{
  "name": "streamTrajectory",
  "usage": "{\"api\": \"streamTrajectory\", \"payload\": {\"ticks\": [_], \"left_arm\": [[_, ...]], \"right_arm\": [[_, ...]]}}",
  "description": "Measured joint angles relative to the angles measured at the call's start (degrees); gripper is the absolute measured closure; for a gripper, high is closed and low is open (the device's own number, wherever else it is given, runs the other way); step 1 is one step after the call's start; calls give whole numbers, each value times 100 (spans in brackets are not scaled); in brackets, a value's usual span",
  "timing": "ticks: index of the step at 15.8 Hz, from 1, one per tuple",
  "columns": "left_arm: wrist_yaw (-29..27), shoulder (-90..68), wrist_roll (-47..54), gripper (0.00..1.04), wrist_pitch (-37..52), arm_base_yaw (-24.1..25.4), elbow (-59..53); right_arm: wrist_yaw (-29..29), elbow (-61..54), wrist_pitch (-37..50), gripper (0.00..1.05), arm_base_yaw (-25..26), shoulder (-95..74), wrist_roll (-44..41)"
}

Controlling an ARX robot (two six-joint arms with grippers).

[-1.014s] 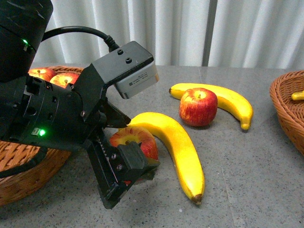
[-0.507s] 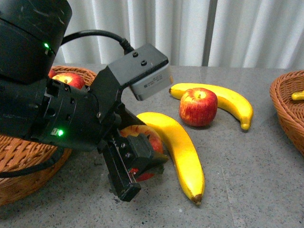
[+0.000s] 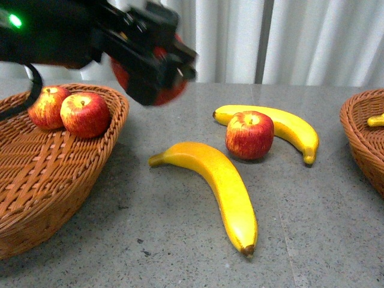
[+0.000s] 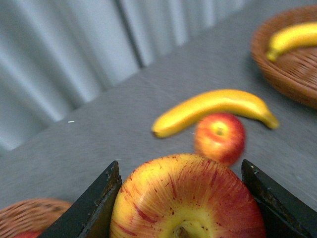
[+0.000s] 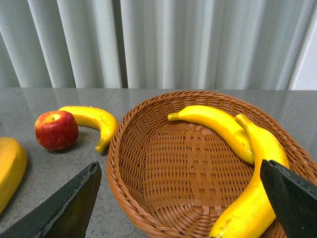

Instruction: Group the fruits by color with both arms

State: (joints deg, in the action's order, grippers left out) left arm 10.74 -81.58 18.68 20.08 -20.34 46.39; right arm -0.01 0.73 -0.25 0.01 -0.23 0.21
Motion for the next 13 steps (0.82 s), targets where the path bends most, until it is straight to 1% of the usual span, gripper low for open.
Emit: {"api": "streamTrajectory", "payload": {"ticks": [1,2,3,5,7,9,11,12,13], "left_arm": [[-225,107,-157,40,129,129,-57],[-306,142,-219,40,162,177,-72],[-560,234,-358,40,223,337,-116],[-807,308,-557,40,282,509,-164],[-1137,378,-861,40,249,837,-219],[-1318,382,-1425,40,190,1261,-302],[-1499,249,-2192,40,149,1816,-492],[-1469,116,-2562,40,197,2063,-634],[-1394,-7,-2778,40,271,2190,-776]], "right_arm": [[0,0,0,6,0,0,0],[0,0,0,6,0,0,0],[0,0,0,6,0,0,0],[0,0,0,6,0,0,0],[0,0,0,6,0,0,0],[0,0,0,6,0,0,0],[0,0,-2,6,0,0,0],[0,0,0,6,0,0,0],[0,0,0,6,0,0,0]]}}
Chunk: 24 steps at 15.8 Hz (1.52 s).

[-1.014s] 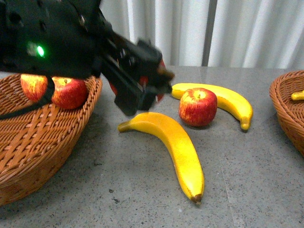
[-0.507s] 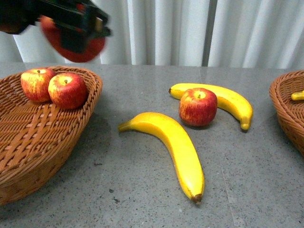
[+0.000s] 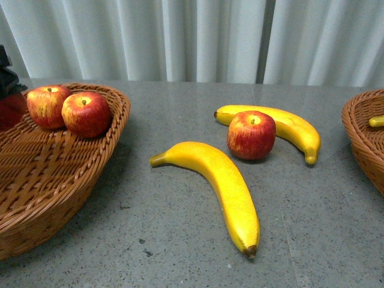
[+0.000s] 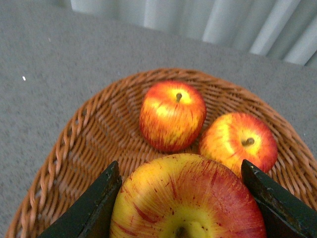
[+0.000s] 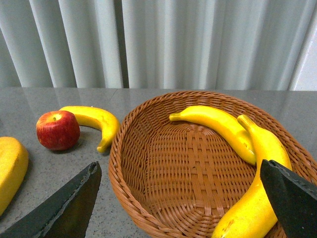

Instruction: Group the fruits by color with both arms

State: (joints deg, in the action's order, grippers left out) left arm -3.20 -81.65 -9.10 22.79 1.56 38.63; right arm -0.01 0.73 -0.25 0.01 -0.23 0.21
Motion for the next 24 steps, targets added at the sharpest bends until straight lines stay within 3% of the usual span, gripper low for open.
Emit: {"api": "streamTrajectory", "payload": {"ticks": [1,3,6,10,16,21,24], "left_arm": [[-50,-179,-352,40,46,114,-90],[-280,-70,-468,8,-70,48,-295],[-173,518,98,7,28,-1019,400],[748,-557,966,7,-380,-1864,1329],[1036,-1204,1379,7,-772,-2173,1847],[1279,-2529,2483,7,-1532,-2597,3143],[1707,-2927,2966,7,-1716,-2774,3473]], "right_arm": [[0,0,-2,6,0,0,0],[0,0,0,6,0,0,0],[0,0,0,6,0,0,0],[0,0,0,6,0,0,0],[0,0,-2,6,0,0,0],[0,0,0,6,0,0,0],[0,0,-2,6,0,0,0]]}}
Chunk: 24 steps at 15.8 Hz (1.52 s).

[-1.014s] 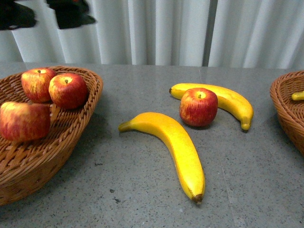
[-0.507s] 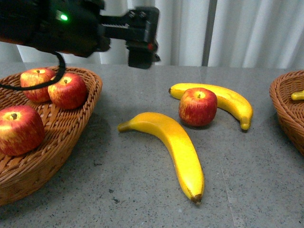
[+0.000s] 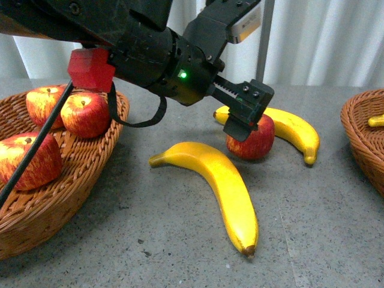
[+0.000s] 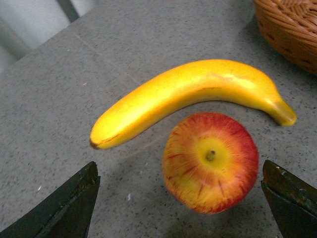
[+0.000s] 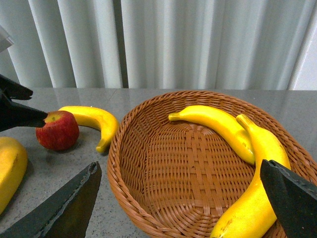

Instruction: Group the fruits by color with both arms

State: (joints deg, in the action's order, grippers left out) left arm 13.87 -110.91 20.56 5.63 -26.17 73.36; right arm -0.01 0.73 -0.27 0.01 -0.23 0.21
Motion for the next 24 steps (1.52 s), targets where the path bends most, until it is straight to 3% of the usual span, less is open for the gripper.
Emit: {"api": "streamTrajectory", "payload": {"ticks": [14,17,19,21,24], "left_arm": [[190,-1016,238,7,-142,-177,680],[214,-1045,221,33,39,-219,680],[175,-1029,195,38,162,-219,675],[-66,-750,50,38,459,-192,470],[-1038,442,-446,38,1733,48,-313]], "right_arm": [[0,0,2,6,0,0,0],[0,0,2,6,0,0,0],[0,0,2,6,0,0,0],[0,0,2,6,0,0,0],[0,0,2,6,0,0,0]]}}
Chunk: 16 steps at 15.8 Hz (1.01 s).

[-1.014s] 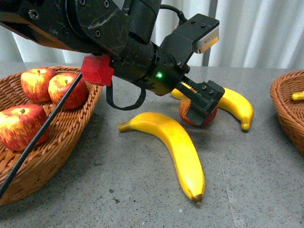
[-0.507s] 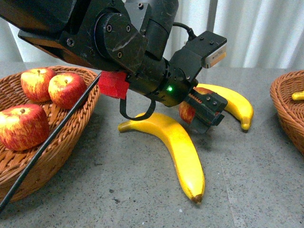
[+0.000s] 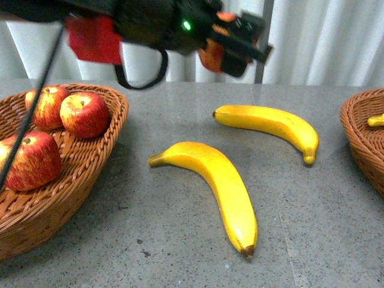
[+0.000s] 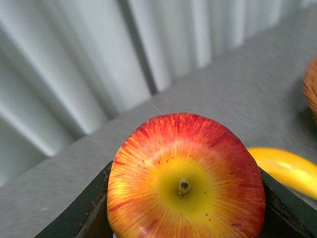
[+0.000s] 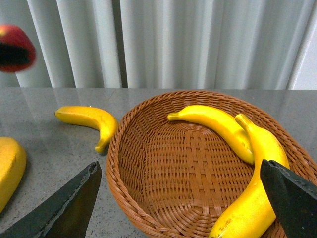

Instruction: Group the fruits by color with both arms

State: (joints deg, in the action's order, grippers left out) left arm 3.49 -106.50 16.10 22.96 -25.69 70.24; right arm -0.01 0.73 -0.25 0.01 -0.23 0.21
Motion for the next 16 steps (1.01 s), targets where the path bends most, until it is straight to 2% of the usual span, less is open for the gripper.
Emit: {"api": "streamTrajectory", "payload": {"ticks": [1,4,7,15,16], "left_arm": [[-396,562,-295,38,463,208,-455],[-1604,1788,-1228,39,846,1110,-1742],[-1867,2092,-1484,39,815,1410,-2208],[-2068,2492,-2256,39,678,1912,-3259],[-2194,2509,-2391,30,664,1947,-3320]], "right_arm": [[0,0,0,6,0,0,0],[0,0,0,6,0,0,0],[0,0,0,6,0,0,0],[0,0,0,6,0,0,0],[0,0,0,6,0,0,0]]}}
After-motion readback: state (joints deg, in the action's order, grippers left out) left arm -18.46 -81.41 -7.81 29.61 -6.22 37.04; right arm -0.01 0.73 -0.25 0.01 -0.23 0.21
